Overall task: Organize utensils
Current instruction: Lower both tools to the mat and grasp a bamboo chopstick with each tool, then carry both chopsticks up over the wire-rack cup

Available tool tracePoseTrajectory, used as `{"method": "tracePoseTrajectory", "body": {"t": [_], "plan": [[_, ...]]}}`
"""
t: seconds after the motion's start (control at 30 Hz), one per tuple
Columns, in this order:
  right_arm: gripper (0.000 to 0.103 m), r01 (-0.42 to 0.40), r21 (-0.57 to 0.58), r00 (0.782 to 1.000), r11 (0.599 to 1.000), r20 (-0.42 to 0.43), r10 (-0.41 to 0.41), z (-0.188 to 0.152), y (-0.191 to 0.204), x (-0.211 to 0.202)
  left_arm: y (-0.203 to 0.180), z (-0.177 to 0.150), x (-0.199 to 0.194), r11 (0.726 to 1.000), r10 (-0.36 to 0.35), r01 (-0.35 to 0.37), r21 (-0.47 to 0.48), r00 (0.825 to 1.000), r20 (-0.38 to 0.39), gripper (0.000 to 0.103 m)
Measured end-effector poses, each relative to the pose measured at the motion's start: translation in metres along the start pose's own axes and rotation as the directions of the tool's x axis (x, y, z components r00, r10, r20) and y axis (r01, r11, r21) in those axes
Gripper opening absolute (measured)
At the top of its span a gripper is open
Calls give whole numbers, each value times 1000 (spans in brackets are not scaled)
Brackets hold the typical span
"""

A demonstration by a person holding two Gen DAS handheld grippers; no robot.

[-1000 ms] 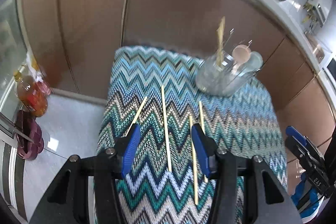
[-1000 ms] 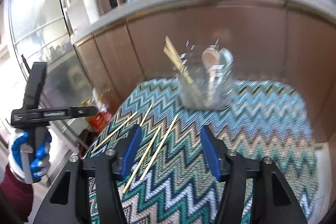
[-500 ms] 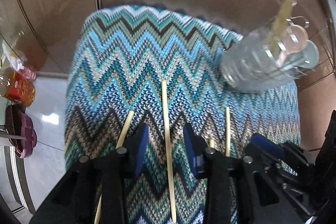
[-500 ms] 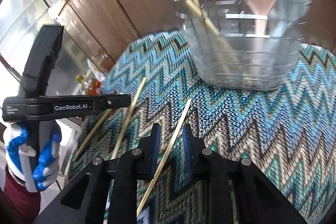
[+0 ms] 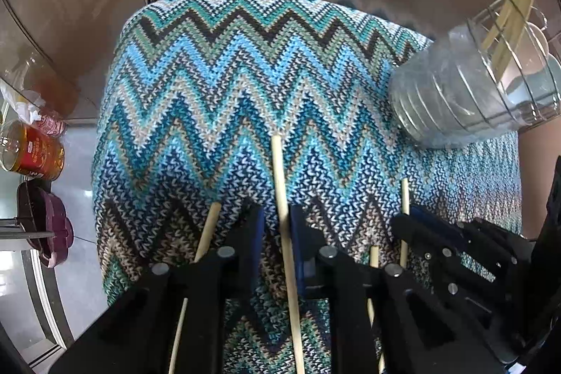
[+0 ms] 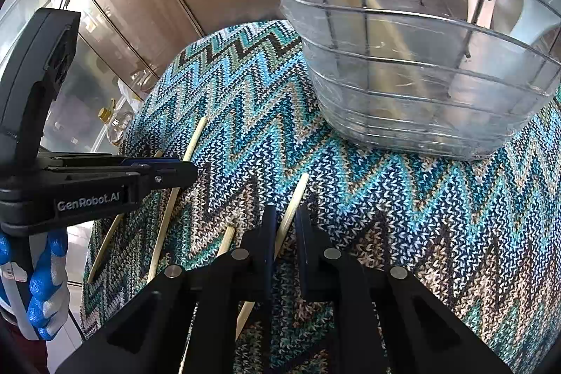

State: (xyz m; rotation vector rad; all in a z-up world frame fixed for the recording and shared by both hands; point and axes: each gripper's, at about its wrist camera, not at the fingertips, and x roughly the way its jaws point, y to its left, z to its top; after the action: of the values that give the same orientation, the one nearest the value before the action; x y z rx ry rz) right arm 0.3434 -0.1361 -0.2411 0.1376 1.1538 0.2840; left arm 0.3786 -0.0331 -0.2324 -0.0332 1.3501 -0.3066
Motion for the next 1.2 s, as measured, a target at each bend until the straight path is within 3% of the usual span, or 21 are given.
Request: {"method": "tracePoseTrajectory", "body": {"t": [0.2,0.3,0.7,1.2], "plan": [[7,-58,50,998,997,11,57,-7,-14,-10,-5,17,7,999,-3,2,-32,1000,-21,6],[5,-98,58,995,994,35,96,-15,-17,-22,5,16,4,996,-62,61,-66,998,-10,5],[5,-199,21,967,980,168,193,-48,-14,-97,7,-31,-49,997,-65,69,-29,992,111,5],[5,-269,-17,905,963,337,259,-103,1,-185,3,-105,-134,997,-72,75,0,953,293,5]]}}
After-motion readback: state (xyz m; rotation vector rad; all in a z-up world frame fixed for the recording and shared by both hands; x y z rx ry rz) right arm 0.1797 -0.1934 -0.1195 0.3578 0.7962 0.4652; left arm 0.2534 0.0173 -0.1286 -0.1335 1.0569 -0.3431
